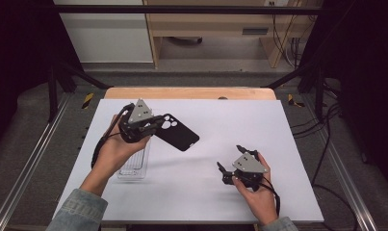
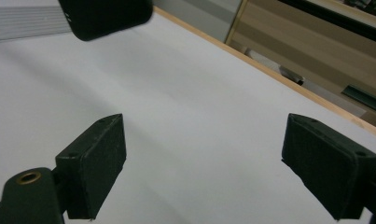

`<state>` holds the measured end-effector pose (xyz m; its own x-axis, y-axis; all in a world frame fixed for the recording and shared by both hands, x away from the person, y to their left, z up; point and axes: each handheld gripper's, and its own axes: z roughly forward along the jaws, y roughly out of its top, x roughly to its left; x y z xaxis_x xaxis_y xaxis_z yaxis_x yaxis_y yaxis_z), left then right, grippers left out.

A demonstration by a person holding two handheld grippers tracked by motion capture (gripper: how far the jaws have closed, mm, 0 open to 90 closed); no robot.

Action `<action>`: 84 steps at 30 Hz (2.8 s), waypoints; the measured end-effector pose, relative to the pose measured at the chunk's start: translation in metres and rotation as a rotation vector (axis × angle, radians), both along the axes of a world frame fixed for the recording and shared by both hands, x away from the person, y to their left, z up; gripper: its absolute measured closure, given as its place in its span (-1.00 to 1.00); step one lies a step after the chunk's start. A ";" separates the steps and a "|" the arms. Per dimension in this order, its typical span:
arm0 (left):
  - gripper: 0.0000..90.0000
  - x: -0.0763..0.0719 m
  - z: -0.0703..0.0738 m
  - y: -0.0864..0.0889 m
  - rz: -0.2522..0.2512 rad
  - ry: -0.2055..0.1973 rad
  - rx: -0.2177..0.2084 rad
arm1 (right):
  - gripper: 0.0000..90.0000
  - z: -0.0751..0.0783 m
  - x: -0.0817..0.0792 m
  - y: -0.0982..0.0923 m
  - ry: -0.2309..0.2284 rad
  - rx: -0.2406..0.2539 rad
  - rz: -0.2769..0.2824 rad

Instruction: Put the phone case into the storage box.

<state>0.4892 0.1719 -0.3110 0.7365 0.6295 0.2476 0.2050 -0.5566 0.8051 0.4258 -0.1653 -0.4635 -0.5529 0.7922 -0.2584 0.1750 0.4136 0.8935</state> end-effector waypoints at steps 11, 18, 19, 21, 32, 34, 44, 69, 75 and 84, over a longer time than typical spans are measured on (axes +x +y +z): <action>0.84 -0.003 0.010 0.038 0.056 -0.027 -0.042 | -0.73 -0.004 -0.005 -0.034 -0.038 0.051 -0.057; 0.84 -0.006 0.017 0.053 0.090 -0.038 -0.051 | -0.78 -0.003 -0.009 -0.050 -0.025 0.117 -0.069; 0.84 -0.007 0.018 0.054 0.093 -0.039 -0.049 | -0.77 -0.003 -0.010 -0.051 -0.031 0.119 -0.070; 0.84 -0.009 0.020 0.057 0.098 -0.044 -0.034 | -0.77 -0.001 -0.011 -0.051 -0.045 0.121 -0.071; 0.84 -0.012 0.031 0.078 0.131 -0.076 -0.054 | -0.89 -0.004 -0.014 -0.065 -0.034 0.150 -0.096; 0.84 -0.013 0.034 0.081 0.138 -0.082 -0.053 | -0.89 -0.006 -0.014 -0.068 -0.035 0.152 -0.099; 0.84 -0.019 0.041 0.095 0.162 -0.112 -0.049 | -0.91 -0.006 -0.021 -0.066 -0.074 0.162 -0.111; 0.84 -0.028 0.041 0.131 0.220 -0.163 0.044 | -0.90 -0.011 -0.019 -0.059 -0.097 0.173 -0.066; 0.84 -0.027 0.040 0.135 0.226 -0.170 0.048 | -0.91 -0.011 -0.019 -0.056 -0.100 0.180 -0.053; 0.84 -0.025 0.041 0.134 0.226 -0.170 0.072 | -0.92 -0.011 -0.018 -0.059 -0.102 0.218 -0.054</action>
<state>0.4646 0.3063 -0.2703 0.5232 0.7495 0.4055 0.1960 -0.5689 0.7987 0.4075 -0.2242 -0.4743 -0.4878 0.8631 -0.1305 0.0963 0.2018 0.9747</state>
